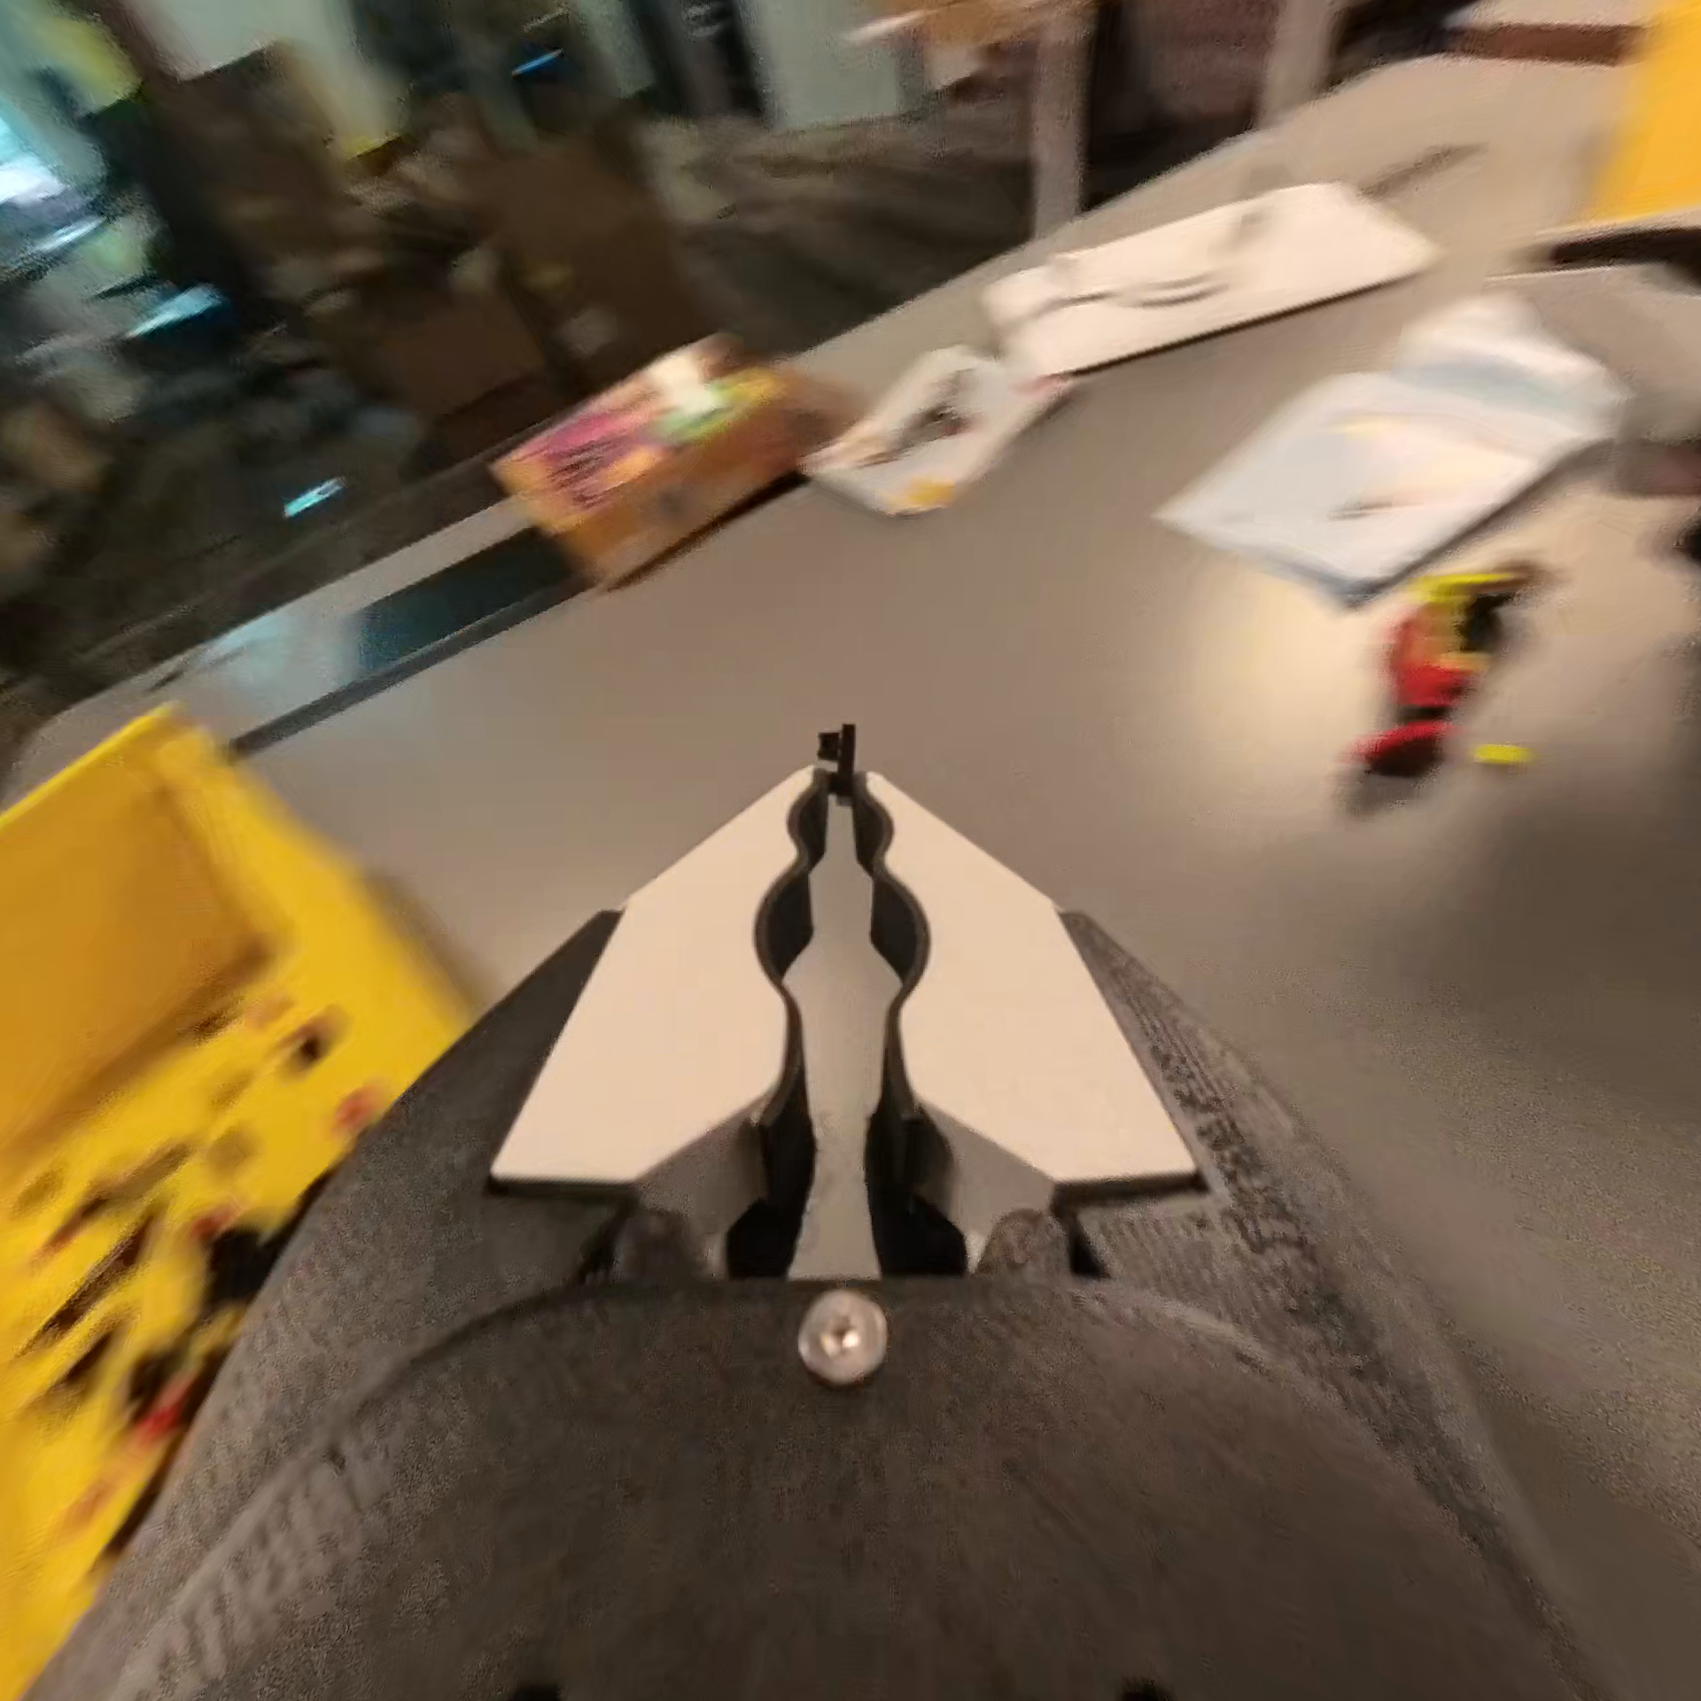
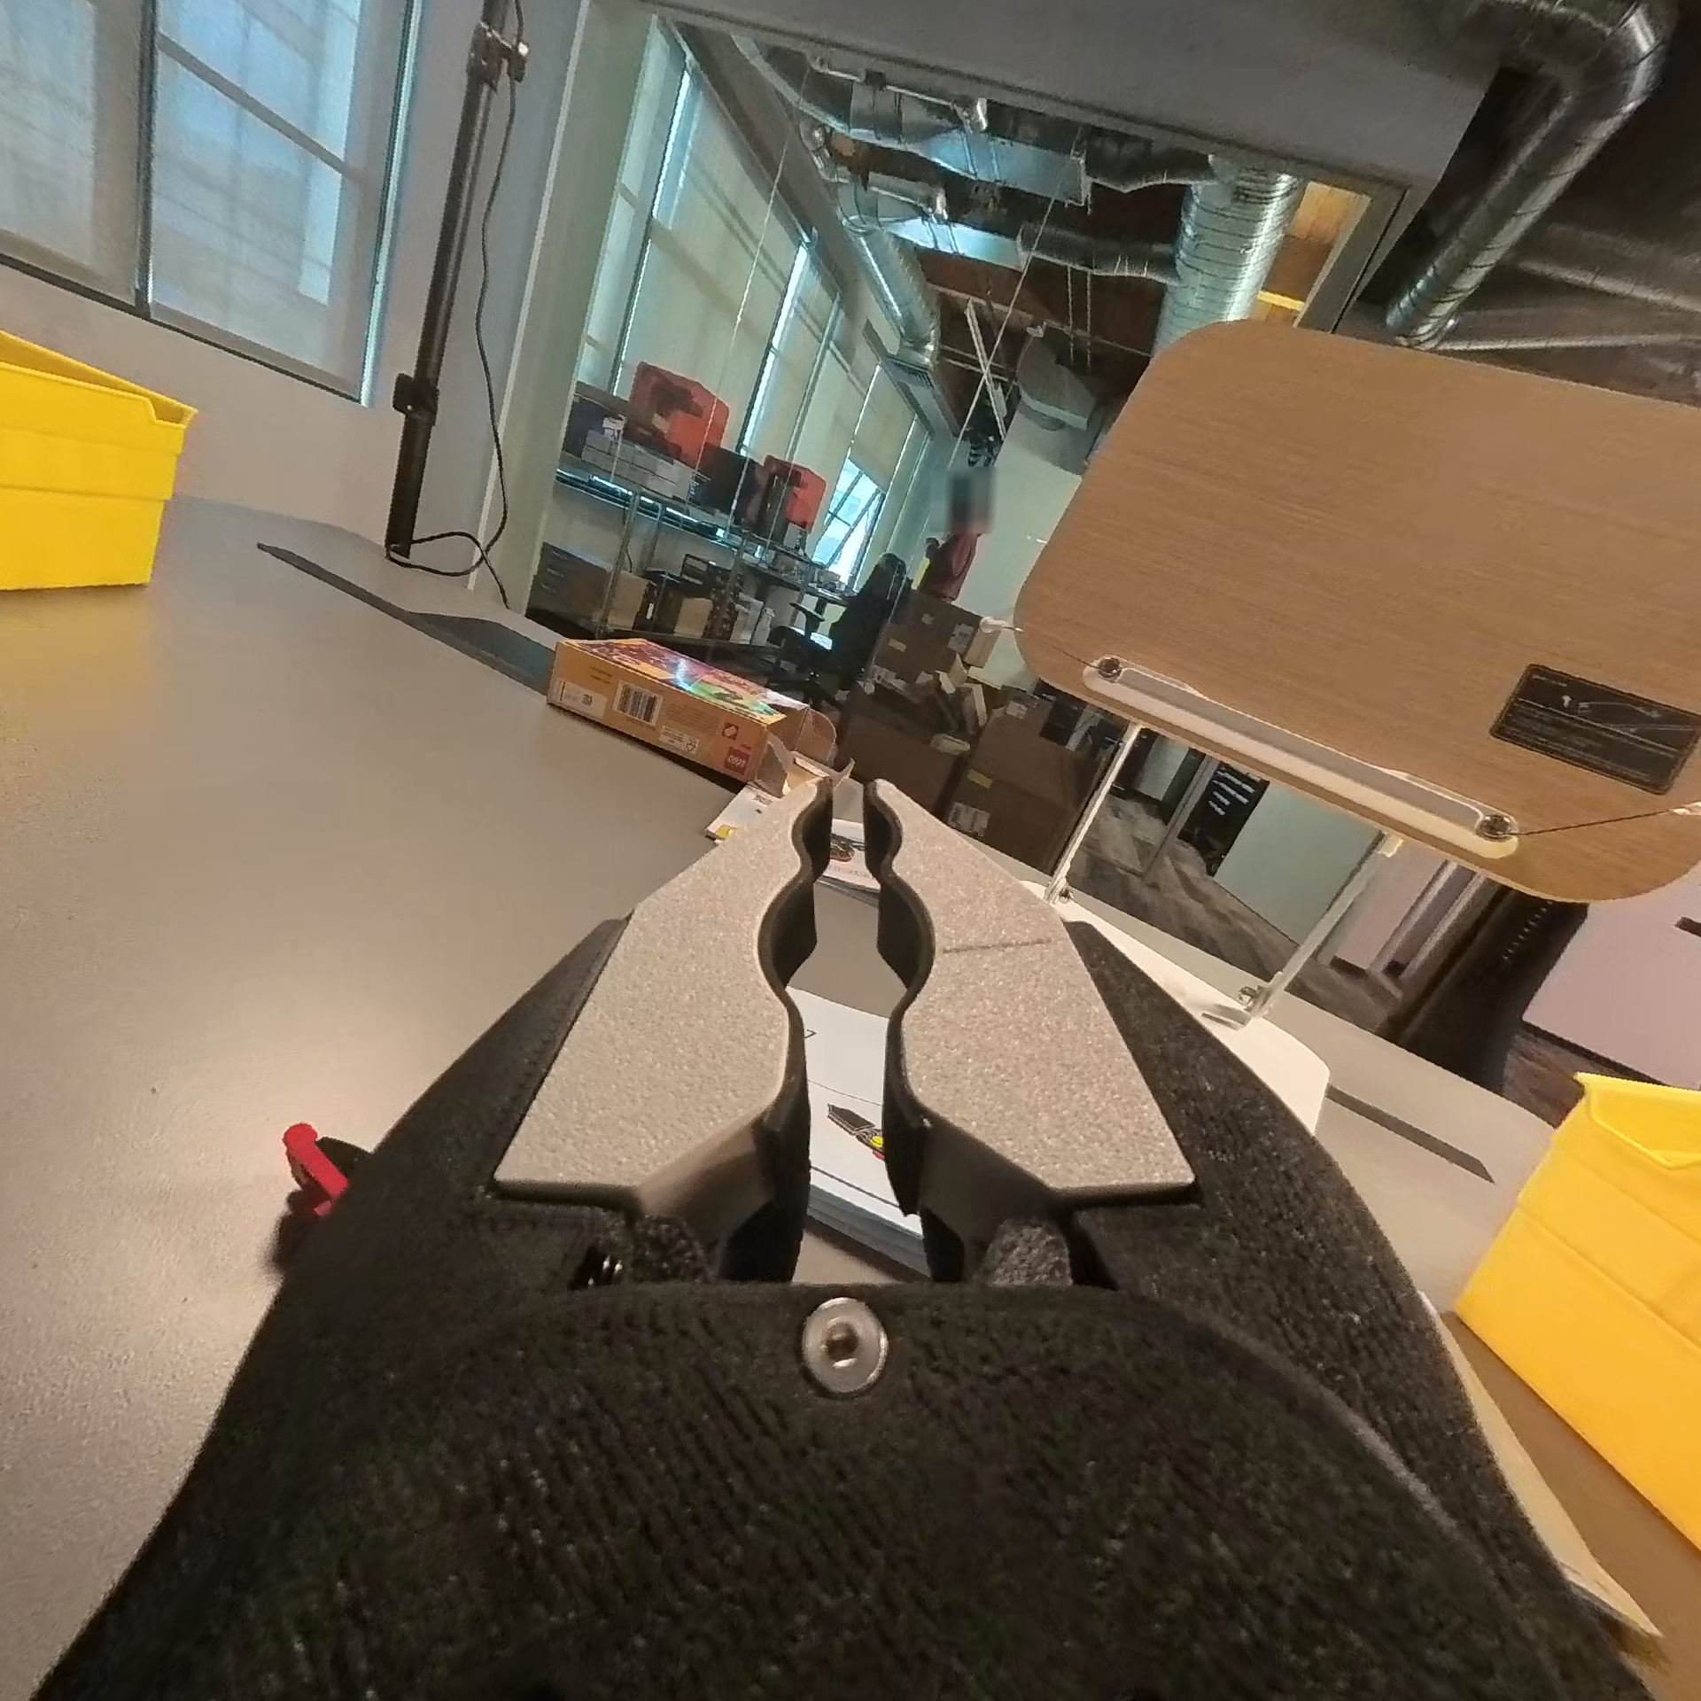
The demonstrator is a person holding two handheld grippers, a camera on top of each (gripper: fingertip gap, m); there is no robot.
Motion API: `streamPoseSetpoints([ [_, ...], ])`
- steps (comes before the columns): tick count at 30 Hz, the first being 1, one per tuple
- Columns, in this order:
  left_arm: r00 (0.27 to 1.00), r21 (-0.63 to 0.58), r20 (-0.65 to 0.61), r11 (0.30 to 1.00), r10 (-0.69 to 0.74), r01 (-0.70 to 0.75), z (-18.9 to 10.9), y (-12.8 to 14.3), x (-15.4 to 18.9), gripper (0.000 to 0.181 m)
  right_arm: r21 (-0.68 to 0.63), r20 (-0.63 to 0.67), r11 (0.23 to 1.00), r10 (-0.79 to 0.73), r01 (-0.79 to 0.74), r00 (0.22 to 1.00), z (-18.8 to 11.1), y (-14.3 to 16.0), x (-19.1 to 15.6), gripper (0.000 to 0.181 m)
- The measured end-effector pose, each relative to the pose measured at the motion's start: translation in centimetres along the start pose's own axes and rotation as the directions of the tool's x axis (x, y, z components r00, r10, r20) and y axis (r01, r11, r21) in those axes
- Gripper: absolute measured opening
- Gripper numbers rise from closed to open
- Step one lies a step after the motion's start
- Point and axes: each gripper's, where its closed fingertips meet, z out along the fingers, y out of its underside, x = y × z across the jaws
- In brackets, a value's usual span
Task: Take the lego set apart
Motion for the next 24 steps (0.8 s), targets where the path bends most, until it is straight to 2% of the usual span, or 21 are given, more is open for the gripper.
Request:
streamPoseSetpoints([
  [2,0.980,-0.115,0.175,0.987,-0.091,0.112,-1.9,2.7,-6.8,0.004,-0.001,0.001,1.000,-0.005,0.005,1.000,0.0,0.0,-0.1,0.004],
  [4,0.948,-0.235,0.215,0.929,-0.237,0.285,-3.0,5.9,-10.6,0.004,-0.002,0.003,1.000,-0.010,0.010,1.000,0.0,0.0,-0.2,0.004],
  [6,0.909,-0.301,0.256,0.866,-0.329,0.399,-3.7,8.1,-13.0,0.003,-0.001,0.007,1.000,-0.014,0.014,1.000,0.0,0.0,-0.3,0.004],
  [8,0.885,-0.366,0.326,0.819,-0.332,0.442,-4.2,10.1,-14.8,0.003,-0.001,0.008,1.000,-0.017,0.017,1.000,0.0,0.0,-0.4,0.004],
  [11,0.867,-0.422,0.386,0.774,-0.316,0.471,-4.4,11.6,-15.9,0.027,0.000,0.009,1.000,-0.016,0.016,1.000,0.0,-0.1,-0.4,0.004],
  [14,0.859,-0.491,0.372,0.711,-0.351,0.503,-4.4,12.3,-14.7,0.036,0.000,0.010,1.000,-0.016,0.016,1.000,0.0,-0.1,-0.4,0.004],
  [16,0.857,-0.511,0.336,0.689,-0.390,0.514,-4.4,11.4,-12.7,0.038,0.000,0.008,1.000,-0.013,0.013,1.000,0.0,-0.1,-0.4,0.004],
  [17,0.868,-0.486,0.302,0.719,-0.395,0.497,-4.2,10.1,-11.5,0.039,0.000,0.006,1.000,-0.010,0.010,1.000,0.0,-0.1,-0.3,0.004],
  [19,0.920,-0.416,0.274,0.827,-0.281,0.377,-3.7,7.1,-9.2,0.001,-0.001,0.000,1.000,-0.004,0.004,1.000,0.0,0.0,-0.1,0.004],
  [20,0.946,-0.392,0.273,0.877,-0.177,0.277,-3.5,5.9,-7.9,0.000,0.000,-0.002,1.000,0.000,0.000,1.000,0.0,0.0,-0.1,0.004],
  [21,0.979,-0.373,0.184,0.916,-0.086,0.151,-2.8,4.7,-5.2,0.025,0.002,-0.003,1.000,0.003,-0.003,1.000,0.0,-0.1,0.0,0.004],
  [22,0.989,-0.340,0.145,0.938,-0.023,0.072,-2.2,3.8,-3.1,0.028,0.002,-0.003,1.000,0.004,-0.004,1.000,-0.1,-0.1,0.0,0.004],
  [24,0.987,-0.319,0.147,0.947,0.069,-0.019,-1.1,3.1,-1.1,0.026,0.003,-0.002,1.000,0.003,-0.002,1.000,-0.1,-0.1,0.0,0.004],
])
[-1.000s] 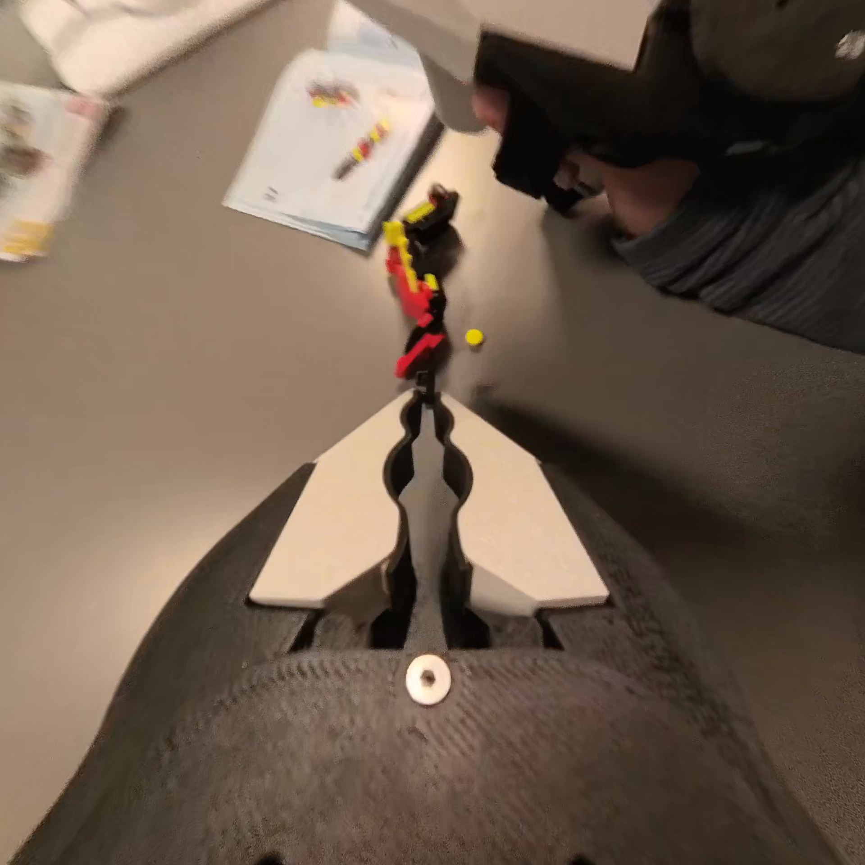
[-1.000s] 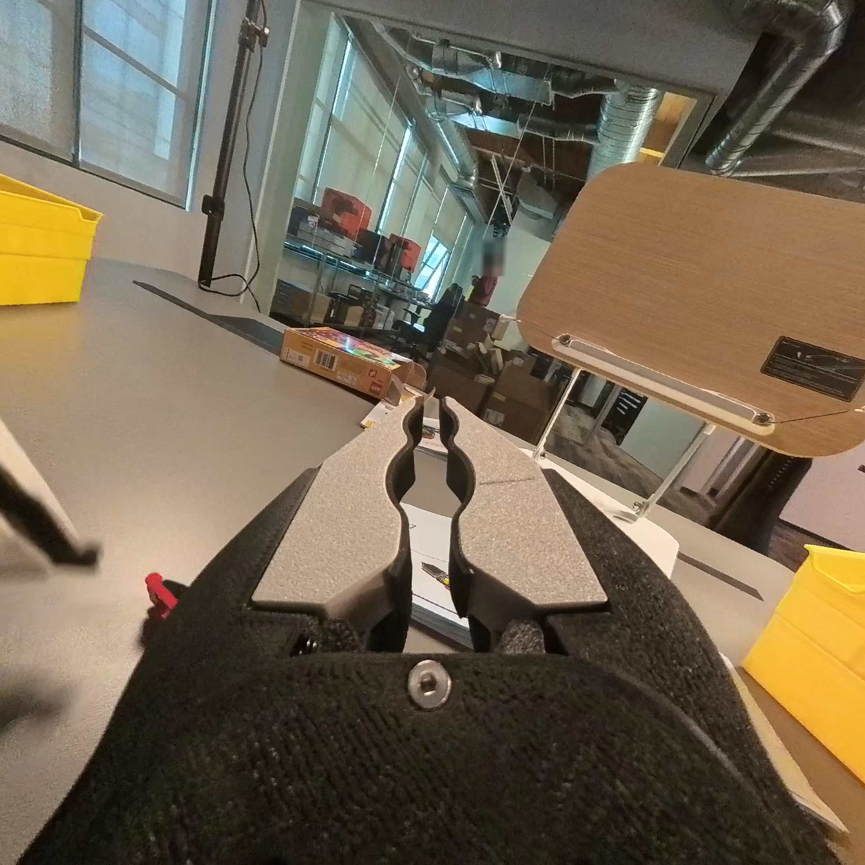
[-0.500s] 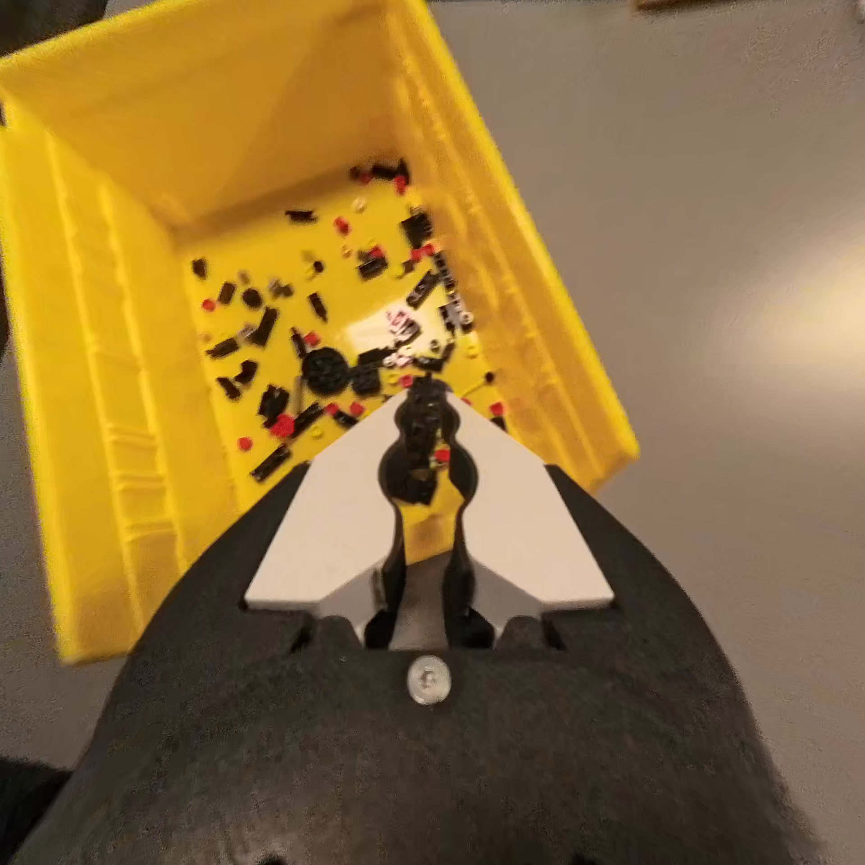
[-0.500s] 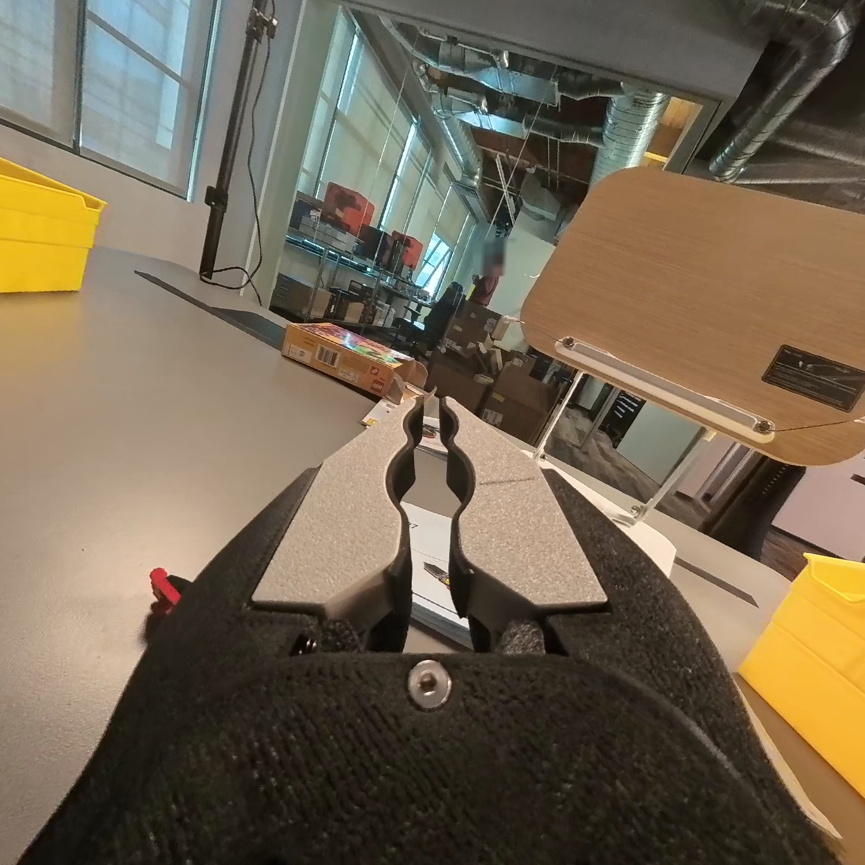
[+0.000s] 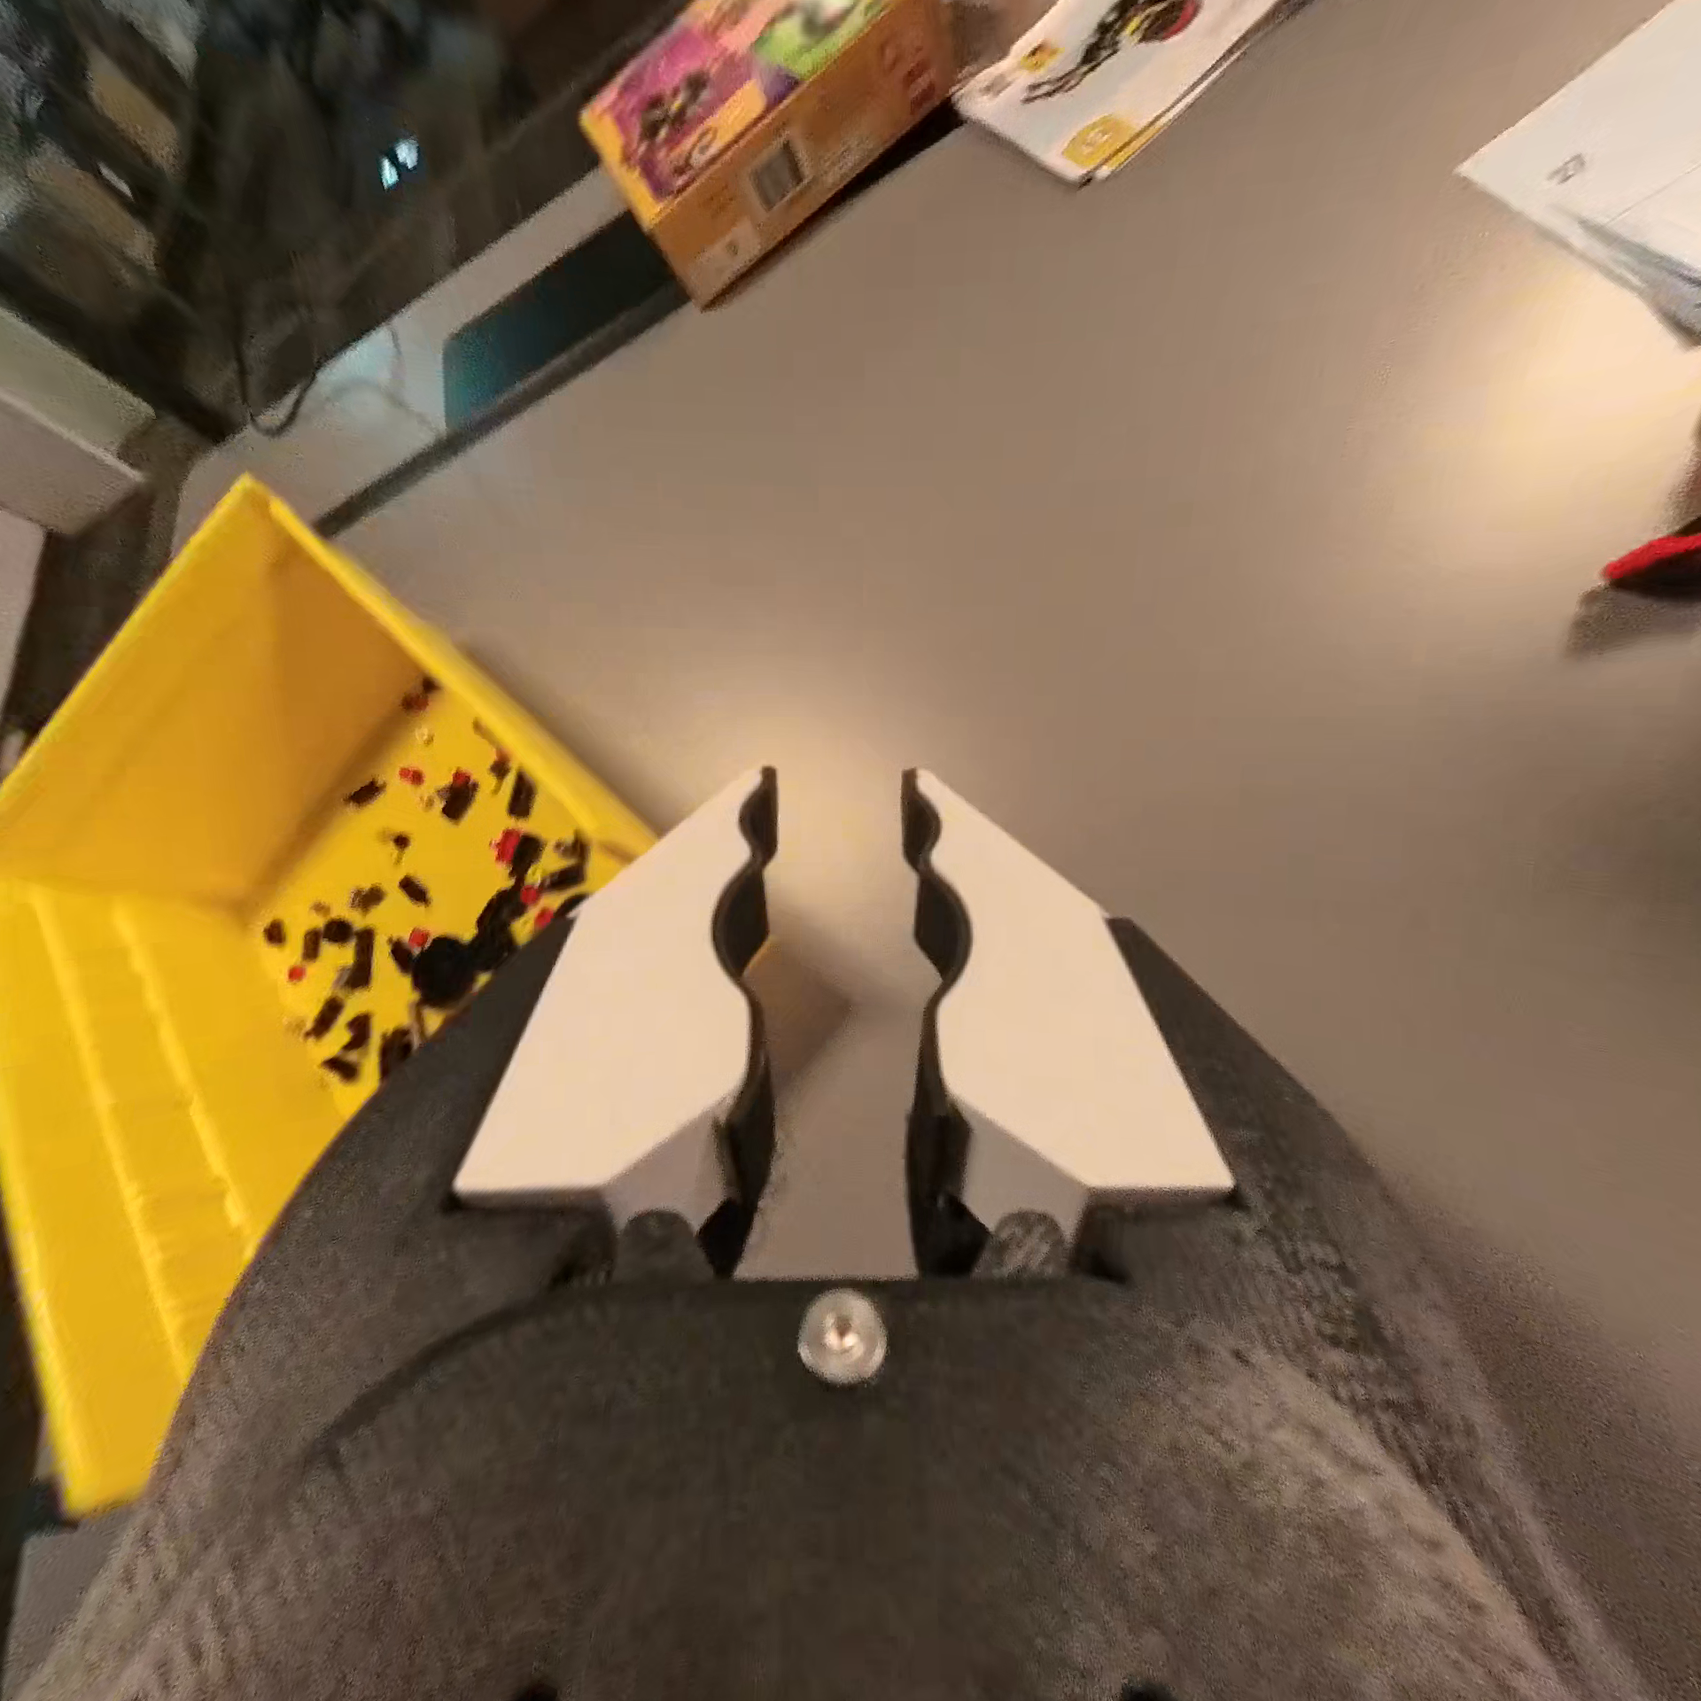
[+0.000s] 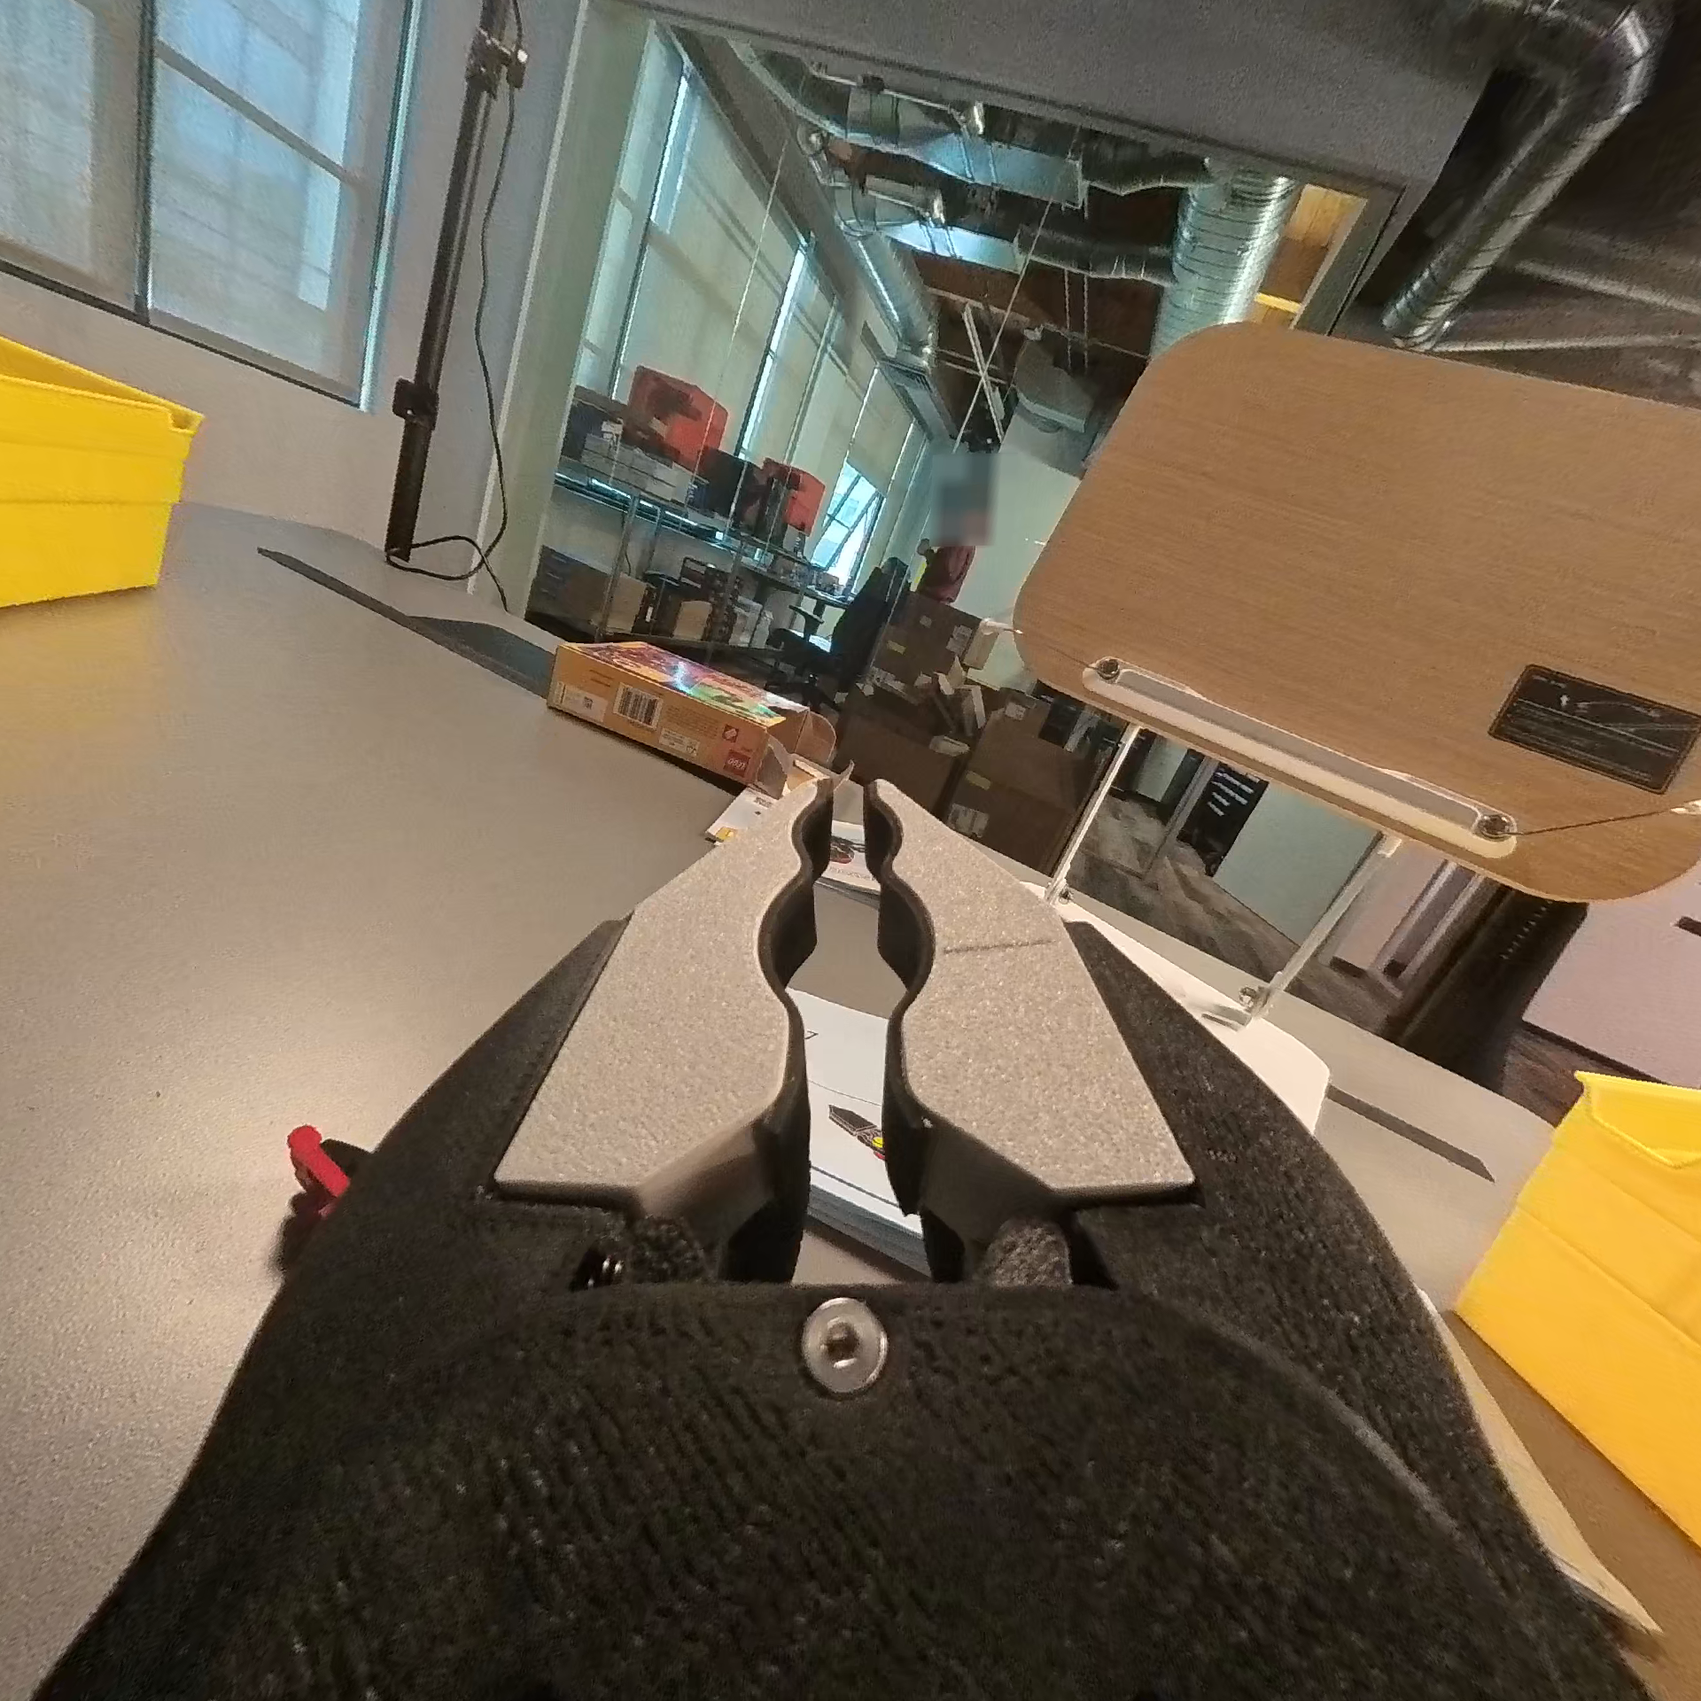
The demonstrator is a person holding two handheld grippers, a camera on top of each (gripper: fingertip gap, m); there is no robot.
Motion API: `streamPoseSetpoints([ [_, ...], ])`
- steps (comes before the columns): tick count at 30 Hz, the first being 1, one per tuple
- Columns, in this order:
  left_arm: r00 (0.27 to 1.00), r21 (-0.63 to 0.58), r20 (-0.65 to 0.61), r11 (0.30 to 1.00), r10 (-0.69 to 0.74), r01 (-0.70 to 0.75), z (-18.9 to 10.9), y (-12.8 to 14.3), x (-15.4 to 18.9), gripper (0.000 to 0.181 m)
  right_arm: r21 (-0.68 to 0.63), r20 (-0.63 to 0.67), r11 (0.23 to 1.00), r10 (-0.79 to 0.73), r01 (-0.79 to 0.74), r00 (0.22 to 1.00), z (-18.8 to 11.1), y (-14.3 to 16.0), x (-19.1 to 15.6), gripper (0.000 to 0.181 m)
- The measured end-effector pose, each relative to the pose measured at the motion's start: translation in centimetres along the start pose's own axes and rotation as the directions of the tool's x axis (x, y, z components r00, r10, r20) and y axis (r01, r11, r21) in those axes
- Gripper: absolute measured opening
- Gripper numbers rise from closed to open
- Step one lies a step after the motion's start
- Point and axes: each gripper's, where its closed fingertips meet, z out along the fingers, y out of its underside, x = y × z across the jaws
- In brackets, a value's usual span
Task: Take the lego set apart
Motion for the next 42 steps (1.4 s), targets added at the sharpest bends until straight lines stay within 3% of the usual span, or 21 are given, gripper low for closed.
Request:
streamPoseSetpoints([
  [1,0.999,0.035,-0.033,0.999,-0.008,0.009,0.3,-0.7,1.2,0.026,-0.001,0.001,1.000,-0.002,0.002,1.000,0.0,0.0,0.0,0.004],
  [3,0.966,0.143,-0.256,0.988,-0.026,0.064,0.0,-2.8,6.0,0.024,-0.002,0.001,1.000,-0.003,0.003,1.000,0.0,0.0,0.0,0.004],
  [5,0.824,0.227,-0.566,0.966,0.024,0.128,-1.7,-4.6,12.9,0.020,-0.002,-0.003,1.000,0.003,-0.004,1.000,0.0,0.0,0.1,0.004],
  [7,0.668,0.191,-0.742,0.974,0.062,0.122,-2.4,-4.3,18.3,0.018,-0.001,-0.009,1.000,0.013,-0.013,1.000,0.0,0.1,0.3,0.004],
  [12,0.626,0.111,-0.773,0.993,0.107,-0.032,1.3,-2.4,24.2,0.014,-0.005,-0.036,1.000,0.028,-0.028,0.999,-0.1,0.3,1.3,0.004],
  [16,0.676,0.096,-0.723,0.990,0.142,-0.105,3.4,-2.3,25.2,0.016,-0.004,-0.063,0.999,0.049,-0.050,0.997,-0.2,0.5,2.1,0.004],
  [21,0.696,0.069,-0.705,0.990,0.138,-0.126,4.3,-2.6,25.2,0.021,-0.002,-0.072,0.998,0.063,-0.063,0.995,-0.2,0.5,2.5,0.004],
  [25,0.709,0.074,-0.691,0.990,0.139,-0.123,4.8,-2.9,25.3,0.015,-0.002,-0.073,0.998,0.064,-0.065,0.995,-0.2,0.5,2.5,0.004],
  [31,0.687,0.108,-0.704,0.983,0.179,-0.146,4.6,-2.9,25.6,0.007,0.002,-0.080,0.997,0.077,-0.077,0.994,-0.3,0.5,2.7,0.004],
  [35,0.726,0.187,-0.651,0.974,0.222,-0.130,4.0,-3.4,24.0,0.006,0.002,-0.087,0.997,0.074,-0.074,0.993,-0.3,0.5,2.8,0.004],
  [38,0.807,0.312,-0.556,0.950,0.197,-0.017,0.9,-5.7,18.8,0.006,0.002,-0.095,0.997,0.075,-0.075,0.993,-0.3,0.6,3.0,0.004],
  [40,0.896,0.361,-0.423,0.932,0.134,0.031,-0.9,-6.5,12.6,0.006,0.001,-0.099,0.998,0.069,-0.069,0.993,-0.4,0.6,3.0,0.004],
  [42,0.970,0.327,-0.240,0.944,0.035,0.046,-1.5,-5.7,5.0,0.006,0.001,-0.100,0.998,0.059,-0.059,0.993,-0.4,0.5,2.9,0.004],
])
